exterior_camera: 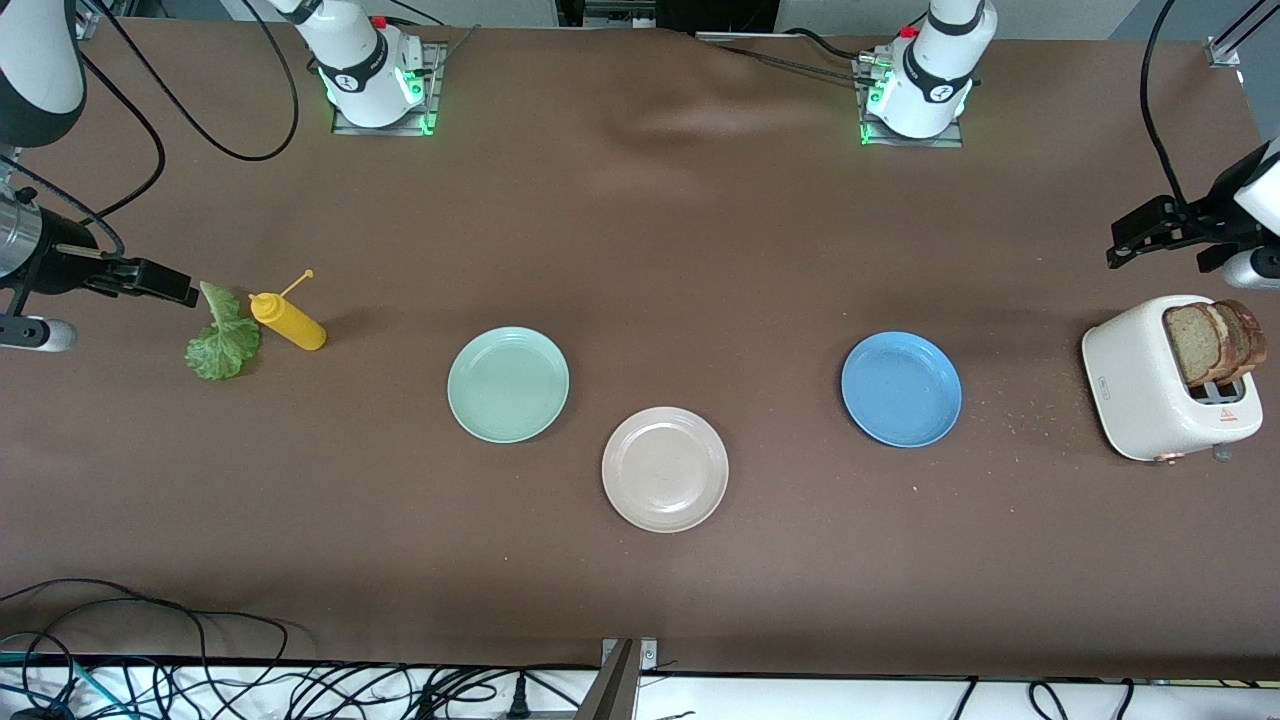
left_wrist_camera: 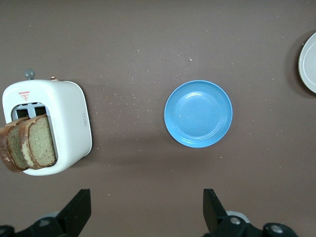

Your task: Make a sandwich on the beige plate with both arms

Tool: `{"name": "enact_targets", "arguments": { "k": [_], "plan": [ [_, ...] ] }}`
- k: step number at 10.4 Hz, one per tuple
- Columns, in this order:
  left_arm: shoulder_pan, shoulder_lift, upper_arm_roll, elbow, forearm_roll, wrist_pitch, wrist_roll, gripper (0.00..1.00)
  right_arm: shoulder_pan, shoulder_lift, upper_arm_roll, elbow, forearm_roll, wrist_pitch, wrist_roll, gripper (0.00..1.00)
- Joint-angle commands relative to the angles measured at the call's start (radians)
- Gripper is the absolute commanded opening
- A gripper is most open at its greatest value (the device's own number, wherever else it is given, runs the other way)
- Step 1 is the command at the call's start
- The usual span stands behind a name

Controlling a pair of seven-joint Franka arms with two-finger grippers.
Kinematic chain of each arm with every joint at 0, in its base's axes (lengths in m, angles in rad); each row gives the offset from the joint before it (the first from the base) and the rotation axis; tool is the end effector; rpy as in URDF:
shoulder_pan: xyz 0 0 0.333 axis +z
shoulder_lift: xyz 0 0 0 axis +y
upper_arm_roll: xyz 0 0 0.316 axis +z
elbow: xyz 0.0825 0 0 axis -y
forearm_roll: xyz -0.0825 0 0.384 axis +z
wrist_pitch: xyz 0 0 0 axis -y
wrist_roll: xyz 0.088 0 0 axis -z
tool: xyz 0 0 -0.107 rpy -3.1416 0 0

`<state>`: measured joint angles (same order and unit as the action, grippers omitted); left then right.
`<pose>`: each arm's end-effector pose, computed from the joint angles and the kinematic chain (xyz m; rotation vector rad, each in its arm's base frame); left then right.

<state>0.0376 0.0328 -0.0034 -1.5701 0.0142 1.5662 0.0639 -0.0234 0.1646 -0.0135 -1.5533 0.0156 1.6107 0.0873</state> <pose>0.5629 0.0208 0.6061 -3.1284 0.0468 0.0584 0.6008 -0.0200 0.5408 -3.1203 0.1962 0.1682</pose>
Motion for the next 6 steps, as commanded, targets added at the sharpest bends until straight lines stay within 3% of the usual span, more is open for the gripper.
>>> {"name": "enact_targets", "arguments": {
  "k": [1, 6],
  "plan": [
    [0.001, 0.015, -0.003, 0.033, 0.003, -0.02, 0.02, 1.0, -0.006, 0.006, 0.007, 0.024, 0.018, -0.012, 0.009, 1.0],
    [-0.002, 0.015, -0.003, 0.033, 0.003, -0.02, 0.02, 1.0, -0.009, 0.006, 0.006, 0.024, 0.018, -0.012, 0.002, 1.0]
  ]
}}
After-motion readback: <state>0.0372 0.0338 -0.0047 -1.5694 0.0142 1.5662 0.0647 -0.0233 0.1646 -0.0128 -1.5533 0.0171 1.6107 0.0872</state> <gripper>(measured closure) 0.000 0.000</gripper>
